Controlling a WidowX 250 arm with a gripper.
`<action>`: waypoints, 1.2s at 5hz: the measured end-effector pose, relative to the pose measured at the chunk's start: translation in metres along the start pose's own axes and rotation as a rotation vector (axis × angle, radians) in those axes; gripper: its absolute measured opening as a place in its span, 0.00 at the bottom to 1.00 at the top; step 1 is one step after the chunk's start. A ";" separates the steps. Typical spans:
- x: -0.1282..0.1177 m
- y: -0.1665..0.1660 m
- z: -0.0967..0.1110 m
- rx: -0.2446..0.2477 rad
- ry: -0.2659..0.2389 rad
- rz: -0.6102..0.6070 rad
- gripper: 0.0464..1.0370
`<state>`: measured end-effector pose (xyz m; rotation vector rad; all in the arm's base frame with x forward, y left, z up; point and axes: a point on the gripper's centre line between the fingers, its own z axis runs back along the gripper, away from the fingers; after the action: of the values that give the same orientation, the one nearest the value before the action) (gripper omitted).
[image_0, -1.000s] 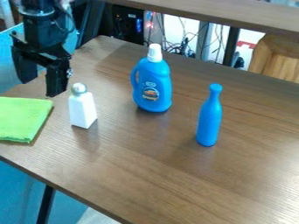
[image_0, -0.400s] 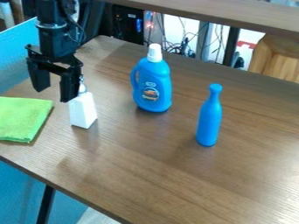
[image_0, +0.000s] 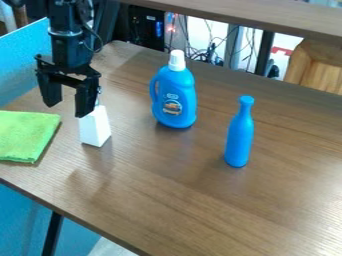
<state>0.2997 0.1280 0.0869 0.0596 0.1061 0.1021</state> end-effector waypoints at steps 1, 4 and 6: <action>0.004 -0.003 -0.007 -0.018 0.013 0.006 0.96; 0.015 -0.028 -0.002 -0.025 -0.003 -0.025 0.96; 0.024 -0.024 -0.009 -0.018 0.013 0.037 0.96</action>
<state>0.3246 0.1074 0.0736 0.0432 0.1172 0.1408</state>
